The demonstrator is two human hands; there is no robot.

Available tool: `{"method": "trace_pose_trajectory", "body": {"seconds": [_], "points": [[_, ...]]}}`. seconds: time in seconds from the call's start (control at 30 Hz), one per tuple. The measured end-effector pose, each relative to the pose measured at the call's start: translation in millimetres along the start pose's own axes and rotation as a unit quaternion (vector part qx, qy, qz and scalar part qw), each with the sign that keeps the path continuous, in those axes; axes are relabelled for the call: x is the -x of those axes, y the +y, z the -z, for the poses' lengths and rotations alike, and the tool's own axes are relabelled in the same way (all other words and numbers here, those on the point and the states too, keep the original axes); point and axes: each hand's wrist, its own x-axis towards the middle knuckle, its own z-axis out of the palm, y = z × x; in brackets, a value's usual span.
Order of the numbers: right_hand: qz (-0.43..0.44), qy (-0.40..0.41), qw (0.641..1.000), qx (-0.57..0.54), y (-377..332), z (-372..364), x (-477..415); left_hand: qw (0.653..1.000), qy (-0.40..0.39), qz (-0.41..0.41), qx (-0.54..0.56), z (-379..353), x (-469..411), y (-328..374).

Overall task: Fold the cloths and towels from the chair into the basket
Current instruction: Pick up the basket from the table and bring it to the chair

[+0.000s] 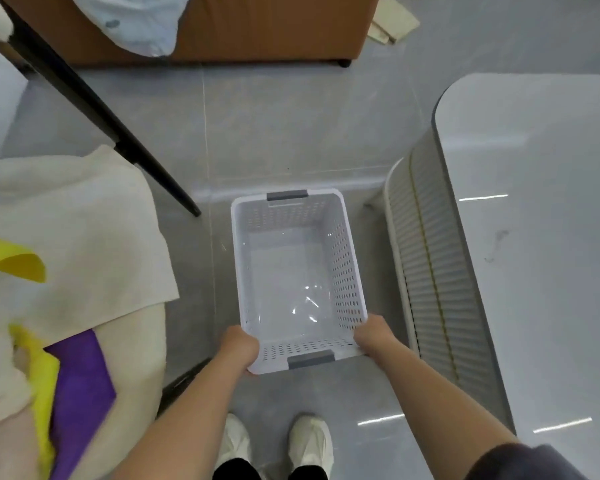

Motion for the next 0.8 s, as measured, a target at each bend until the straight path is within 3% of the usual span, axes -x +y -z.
{"method": "trace_pose_trajectory", "body": {"seconds": [0.3,0.8], "points": [[-0.019,0.014,1.0,-0.018,43,-40,-68,1.0,-0.005,-0.004,-0.013,-34,-84,-32],[-0.047,-0.004,0.999,-0.006,82,-80,-101,0.998,-0.007,0.041,-0.054,-49,-116,-72]]}}
